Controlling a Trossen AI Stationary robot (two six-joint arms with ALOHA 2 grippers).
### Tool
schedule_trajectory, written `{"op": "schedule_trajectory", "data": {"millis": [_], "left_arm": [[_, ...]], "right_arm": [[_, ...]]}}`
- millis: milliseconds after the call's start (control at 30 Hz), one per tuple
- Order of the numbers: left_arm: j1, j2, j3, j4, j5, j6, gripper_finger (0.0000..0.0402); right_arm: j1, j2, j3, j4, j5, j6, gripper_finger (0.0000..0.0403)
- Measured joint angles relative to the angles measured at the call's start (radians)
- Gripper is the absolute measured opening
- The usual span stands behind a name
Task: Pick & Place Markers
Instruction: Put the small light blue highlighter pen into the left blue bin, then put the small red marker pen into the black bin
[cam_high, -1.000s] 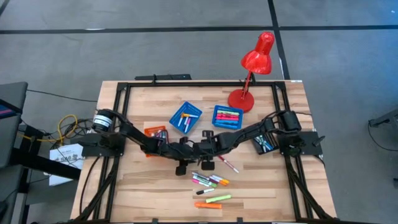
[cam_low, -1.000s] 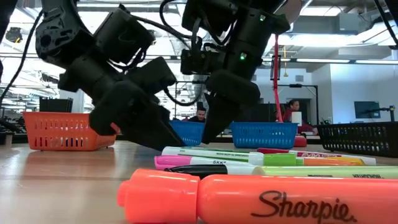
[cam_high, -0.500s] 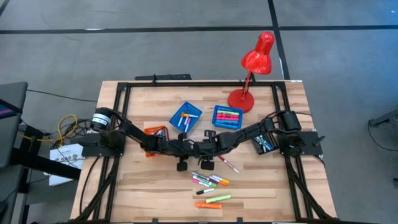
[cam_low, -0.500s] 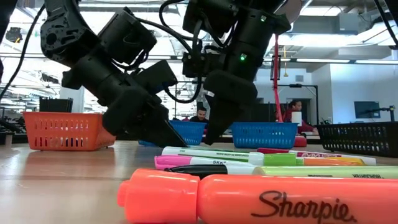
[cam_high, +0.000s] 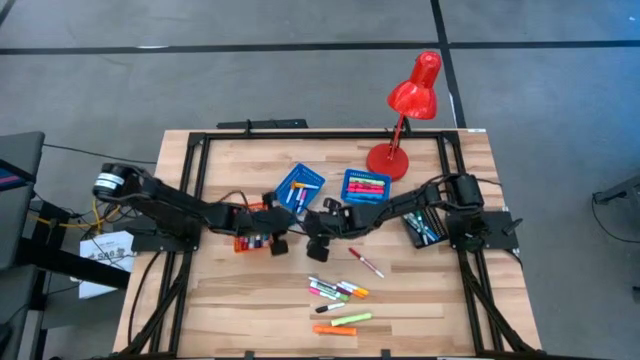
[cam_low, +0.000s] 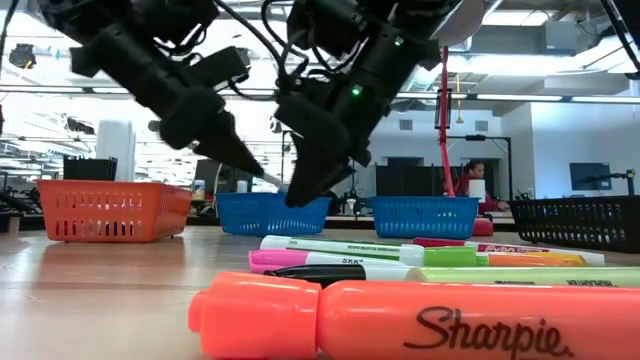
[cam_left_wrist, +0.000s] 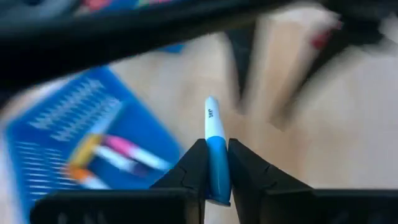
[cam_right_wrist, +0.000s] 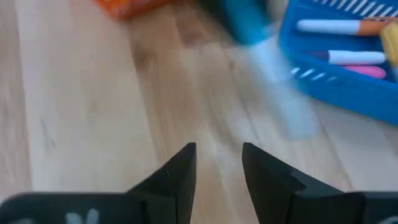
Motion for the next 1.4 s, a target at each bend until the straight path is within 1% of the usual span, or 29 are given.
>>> {"op": "schedule_trajectory", "data": {"millis": [100, 167, 233, 267, 400, 467, 533, 600, 700, 833, 933, 1033, 1167, 1300, 1400], "left_arm": [[0.055, -0.026, 0.000, -0.012, 0.005, 0.009, 0.0049], [0.091, -0.023, 0.000, -0.011, 0.031, 0.032, 0.0059], [0.123, -0.009, 0.000, 0.000, 0.028, 0.039, 0.0066], [0.143, -0.002, 0.001, 0.003, 0.028, 0.036, 0.0068], [0.219, 0.022, 0.002, 0.001, 0.029, 0.033, 0.0063], [0.242, 0.023, 0.002, 0.000, 0.037, 0.038, 0.0060], [0.254, 0.021, 0.002, 0.000, 0.011, 0.022, 0.0060], [0.260, 0.020, 0.003, 0.005, -0.008, 0.019, 0.0068], [0.257, 0.020, 0.003, 0.000, 0.018, 0.023, 0.0087], [0.274, 0.020, 0.003, -0.002, 0.006, 0.007, 0.0121], [0.275, 0.020, 0.003, -0.003, 0.018, -0.023, 0.0144], [0.275, 0.020, 0.003, -0.003, 0.017, -0.026, 0.0159], [0.272, 0.021, 0.003, -0.003, 0.021, -0.026, 0.0165], [0.272, 0.021, 0.003, -0.003, 0.021, -0.026, 0.0161], [0.272, 0.021, 0.003, -0.003, 0.021, -0.026, 0.0159]], "right_arm": [[-0.018, -0.001, 0.000, 0.005, 0.011, 0.033, 0.0120], [-0.034, 0.002, -0.003, 0.033, 0.062, 0.057, 0.0120], [-0.056, 0.004, -0.007, 0.064, 0.099, 0.071, 0.0120], [-0.068, 0.005, -0.008, 0.071, 0.093, 0.082, 0.0120], [-0.101, 0.006, -0.007, 0.042, -0.005, 0.136, 0.0120], [-0.107, 0.006, -0.004, 0.021, -0.033, 0.166, 0.0120], [-0.109, 0.004, -0.008, -0.020, -0.037, 0.164, 0.0120], [-0.107, 0.011, -0.011, -0.023, -0.041, 0.163, 0.0120], [-0.107, 0.005, -0.007, -0.005, -0.035, 0.167, 0.0120], [-0.112, 0.008, -0.008, -0.016, -0.023, 0.170, 0.0120], [-0.107, 0.008, -0.007, -0.022, -0.039, 0.168, 0.0120], [-0.098, 0.007, -0.007, -0.063, -0.047, 0.163, 0.0120], [-0.088, -0.027, 0.004, -0.157, -0.108, 0.128, 0.0120], [-0.047, -0.095, 0.025, -0.268, -0.113, 0.130, 0.0120], [-0.012, -0.141, 0.025, -0.367, -0.109, 0.201, 0.0120]]}}
